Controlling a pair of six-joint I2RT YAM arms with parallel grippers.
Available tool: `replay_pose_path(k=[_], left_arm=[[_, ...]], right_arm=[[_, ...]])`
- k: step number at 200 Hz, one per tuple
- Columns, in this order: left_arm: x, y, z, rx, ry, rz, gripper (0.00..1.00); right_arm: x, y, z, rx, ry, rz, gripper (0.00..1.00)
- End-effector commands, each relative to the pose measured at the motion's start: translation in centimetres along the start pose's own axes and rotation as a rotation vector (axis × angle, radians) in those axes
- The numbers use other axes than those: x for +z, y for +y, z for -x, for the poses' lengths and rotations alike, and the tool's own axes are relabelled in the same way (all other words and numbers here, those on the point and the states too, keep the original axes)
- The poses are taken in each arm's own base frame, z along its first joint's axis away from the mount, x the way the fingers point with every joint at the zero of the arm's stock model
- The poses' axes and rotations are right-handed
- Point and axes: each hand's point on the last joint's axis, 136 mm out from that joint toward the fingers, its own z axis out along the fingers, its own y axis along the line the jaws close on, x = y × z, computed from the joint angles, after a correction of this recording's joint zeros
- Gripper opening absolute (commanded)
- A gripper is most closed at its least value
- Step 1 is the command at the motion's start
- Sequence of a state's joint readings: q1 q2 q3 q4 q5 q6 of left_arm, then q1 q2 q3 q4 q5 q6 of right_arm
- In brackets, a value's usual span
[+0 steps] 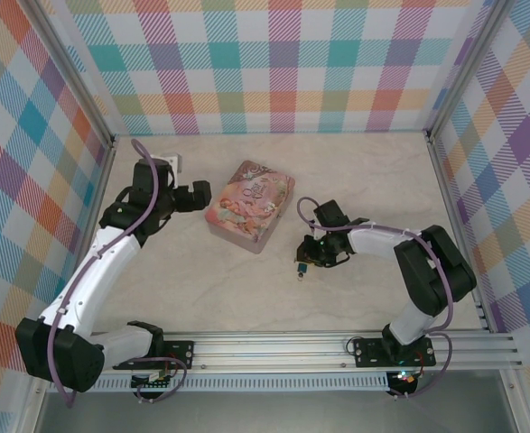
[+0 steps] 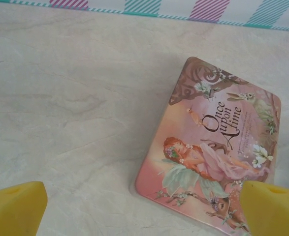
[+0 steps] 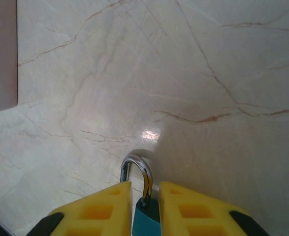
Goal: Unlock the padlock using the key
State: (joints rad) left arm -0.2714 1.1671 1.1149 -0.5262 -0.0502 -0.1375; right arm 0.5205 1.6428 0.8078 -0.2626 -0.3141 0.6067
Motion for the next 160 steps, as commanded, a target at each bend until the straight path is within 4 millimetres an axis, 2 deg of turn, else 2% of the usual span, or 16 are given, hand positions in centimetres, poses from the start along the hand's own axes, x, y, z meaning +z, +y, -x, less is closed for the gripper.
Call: replay_pose_path(k=[1, 36, 66, 85, 108, 124, 138, 160], left_arm=[[-1.6, 0.9, 0.4, 0.004, -0.027, 0.037, 1.0], [-4.1, 1.8, 1.7, -0.017, -0.119, 0.077, 1.0], [-5.8, 3.5, 2.0, -0.051, -0.204, 0.157, 1.0], [-6.7, 5.0, 1.6, -0.077, -0.262, 0.219, 1.0], [-7.0, 6.6, 0.4, -0.113, -0.302, 0.284, 1.0], [-6.7, 8.1, -0.9, -0.135, -0.294, 0.362, 1.0], [-5.9, 9.7, -2.4, -0.132, -0.264, 0.452, 1.0], [-3.7, 11.2, -4.2, -0.084, -0.207, 0.533, 1.0]], right_arm=[[-1.5, 1.1, 1.6, -0.045, -0.078, -0.004, 0.31], [-5.4, 1.3, 3.3, -0.125, -0.24, -0.057, 0.44], [-10.3, 1.3, 5.3, -0.183, -0.443, -0.11, 0.59], [-13.5, 0.5, 6.4, -0.199, -0.588, -0.151, 0.71], [-16.9, -1.5, 7.3, -0.189, -0.745, -0.216, 0.89], [-18.8, -3.7, 7.5, -0.166, -0.842, -0.292, 1.0], [-20.0, -5.6, 7.5, -0.155, -0.906, -0.344, 1.0], [-20.5, -8.6, 7.5, -0.157, -0.969, -0.405, 1.0]])
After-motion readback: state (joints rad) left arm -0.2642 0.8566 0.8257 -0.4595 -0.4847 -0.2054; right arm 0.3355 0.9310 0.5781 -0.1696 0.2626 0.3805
